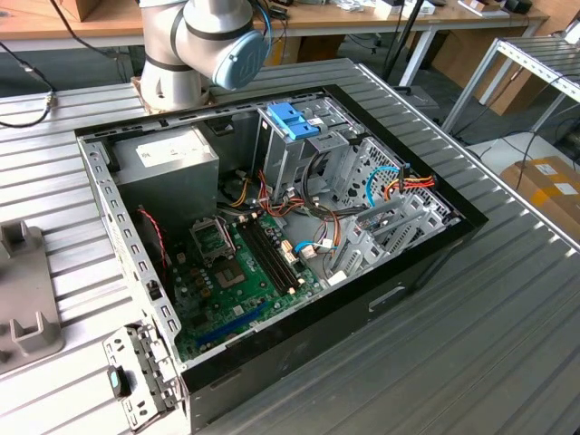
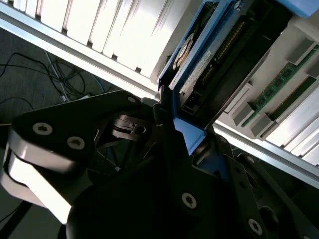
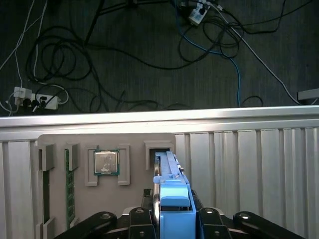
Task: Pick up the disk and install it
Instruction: 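Pick up the disk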
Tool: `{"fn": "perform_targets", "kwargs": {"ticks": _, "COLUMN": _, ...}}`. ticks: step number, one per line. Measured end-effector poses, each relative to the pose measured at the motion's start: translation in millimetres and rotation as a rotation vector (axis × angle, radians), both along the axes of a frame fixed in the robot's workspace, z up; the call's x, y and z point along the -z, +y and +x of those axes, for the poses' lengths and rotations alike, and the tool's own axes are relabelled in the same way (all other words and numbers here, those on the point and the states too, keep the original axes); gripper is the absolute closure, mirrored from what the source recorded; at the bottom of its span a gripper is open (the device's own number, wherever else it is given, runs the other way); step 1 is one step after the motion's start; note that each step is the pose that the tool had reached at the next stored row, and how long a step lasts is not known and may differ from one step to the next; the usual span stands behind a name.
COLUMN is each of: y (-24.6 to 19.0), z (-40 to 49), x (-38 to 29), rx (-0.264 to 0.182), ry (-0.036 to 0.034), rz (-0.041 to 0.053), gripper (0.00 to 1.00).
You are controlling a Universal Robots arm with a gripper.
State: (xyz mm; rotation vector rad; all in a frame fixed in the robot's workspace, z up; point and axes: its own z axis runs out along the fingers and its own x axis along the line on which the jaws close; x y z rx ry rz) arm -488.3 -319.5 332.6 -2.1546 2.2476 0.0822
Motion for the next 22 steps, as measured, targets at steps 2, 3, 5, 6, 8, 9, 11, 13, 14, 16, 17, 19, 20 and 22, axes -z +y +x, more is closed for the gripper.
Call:
{"fn": "perform_targets", "kwargs": {"ticks": 2, "y": 0.0, "z": 0.0, "x": -3.0, "rx": 0.000, "ry": 0.0001, "rz": 0.0013, "gripper": 0.63}}
{"fn": "perform_targets", "kwargs": {"ticks": 3, "y": 0.0, "z": 0.0, "x": -4.5, "rx": 0.000, "ry": 0.0000, "rz": 0.0021, "gripper": 0.63}}
{"fn": "perform_targets", "kwargs": {"ticks": 5, "y": 0.0, "z": 0.0, "x": -7.6, "rx": 0.000, "ry": 0.0000, "rz": 0.0058, "gripper": 0.63}}
{"fn": "perform_targets", "kwargs": {"ticks": 6, "y": -0.1, "z": 0.0, "x": -8.0, "rx": 0.000, "ry": -0.0001, "rz": 0.0068, "gripper": 0.63}}
{"fn": "perform_targets", "kwargs": {"ticks": 8, "y": -0.4, "z": 0.0, "x": -8.7, "rx": 0.000, "ry": 0.0000, "rz": 0.0092, "gripper": 0.63}}
{"fn": "perform_targets", "kwargs": {"ticks": 9, "y": -0.4, "z": 0.0, "x": -9.6, "rx": 0.000, "ry": 0.0001, "rz": 0.0101, "gripper": 0.63}}
{"fn": "perform_targets", "kwargs": {"ticks": 11, "y": -0.4, "z": 0.0, "x": -11.7, "rx": 0.000, "ry": 0.0001, "rz": 0.0110, "gripper": 0.63}}
{"fn": "perform_targets", "kwargs": {"ticks": 13, "y": -0.4, "z": 0.0, "x": -14.2, "rx": 0.000, "ry": 0.0000, "rz": 0.0114, "gripper": 0.63}}
{"fn": "perform_targets", "kwargs": {"ticks": 14, "y": -0.4, "z": 0.0, "x": -15.5, "rx": 0.000, "ry": -0.0001, "rz": 0.0118, "gripper": 0.63}}
{"fn": "perform_targets", "kwargs": {"ticks": 16, "y": -0.4, "z": 0.0, "x": -19.1, "rx": 0.000, "ry": 0.0000, "rz": 0.0123, "gripper": 0.63}}
{"fn": "perform_targets", "kwargs": {"ticks": 17, "y": -0.4, "z": 0.0, "x": -20.2, "rx": 0.000, "ry": 0.0001, "rz": 0.0124, "gripper": 0.63}}
{"fn": "perform_targets", "kwargs": {"ticks": 19, "y": -0.4, "z": 0.0, "x": -22.2, "rx": 0.000, "ry": 0.0000, "rz": 0.0128, "gripper": 0.63}}
{"fn": "perform_targets", "kwargs": {"ticks": 20, "y": -0.4, "z": 0.0, "x": -24.5, "rx": 0.000, "ry": 0.0000, "rz": 0.0133, "gripper": 0.63}}
{"fn": "perform_targets", "kwargs": {"ticks": 22, "y": -0.4, "z": 0.0, "x": -27.0, "rx": 0.000, "ry": 0.0000, "rz": 0.0138, "gripper": 0.63}}
